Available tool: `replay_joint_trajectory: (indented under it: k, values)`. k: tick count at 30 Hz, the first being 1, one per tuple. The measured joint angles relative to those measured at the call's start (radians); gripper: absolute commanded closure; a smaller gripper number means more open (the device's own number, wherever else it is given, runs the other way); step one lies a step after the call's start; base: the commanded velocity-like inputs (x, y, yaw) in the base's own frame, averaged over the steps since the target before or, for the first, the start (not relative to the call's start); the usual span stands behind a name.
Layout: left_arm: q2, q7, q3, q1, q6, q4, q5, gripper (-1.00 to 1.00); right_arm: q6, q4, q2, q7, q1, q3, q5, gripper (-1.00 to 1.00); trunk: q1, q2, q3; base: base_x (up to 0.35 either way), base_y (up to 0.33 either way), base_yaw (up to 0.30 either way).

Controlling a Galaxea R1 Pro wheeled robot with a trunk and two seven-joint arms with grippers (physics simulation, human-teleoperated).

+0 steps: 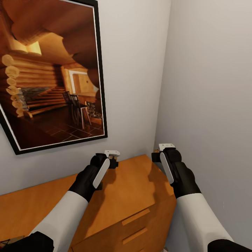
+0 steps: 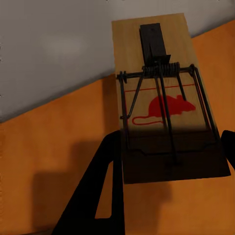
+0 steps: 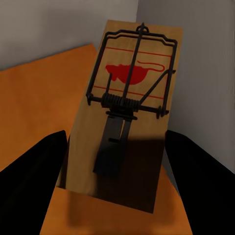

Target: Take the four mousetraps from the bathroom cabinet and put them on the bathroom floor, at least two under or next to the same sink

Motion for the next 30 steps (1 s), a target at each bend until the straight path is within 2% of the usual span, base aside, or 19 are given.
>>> replay_joint_trajectory:
  k: [2,5,13,24,28,30]
  values:
    - [0.003,0.001,-0.010,0.011,-0.012,0.011,0.014,1.00,-0.012,0.011,0.011,0.011,0.011,0.011,-0.001,1.00,0.000,0.000,0.000,0.000,0.000,0.000]
    - [0.000,-0.004,-0.006,0.014,-0.029,0.014,0.034,1.00,-0.030,0.028,0.028,0.013,0.028,0.028,-0.006,1.00,0.000,0.000,0.000,0.000,0.000,0.000]
    - [0.004,-0.008,0.004,0.015,-0.002,-0.001,0.079,1.00,-0.009,0.010,0.043,0.017,0.073,0.018,-0.009,1.00,0.000,0.000,0.000,-0.029,0.000,0.000]
    - [0.004,0.001,0.002,0.015,-0.003,-0.002,0.148,1.00,-0.010,0.010,0.042,0.018,0.136,0.018,-0.009,1.00,0.001,0.000,0.000,-0.306,0.000,0.000]
    - [0.004,0.002,0.002,0.015,-0.003,-0.002,0.173,1.00,-0.010,0.010,0.042,0.018,0.137,0.018,-0.009,1.00,0.001,0.000,0.000,-0.334,0.000,0.000]
    - [0.004,0.002,0.002,0.015,-0.003,-0.002,0.173,1.00,-0.010,0.010,0.042,0.018,0.137,0.018,-0.009,1.00,0.001,0.000,0.000,-0.335,0.000,0.000]
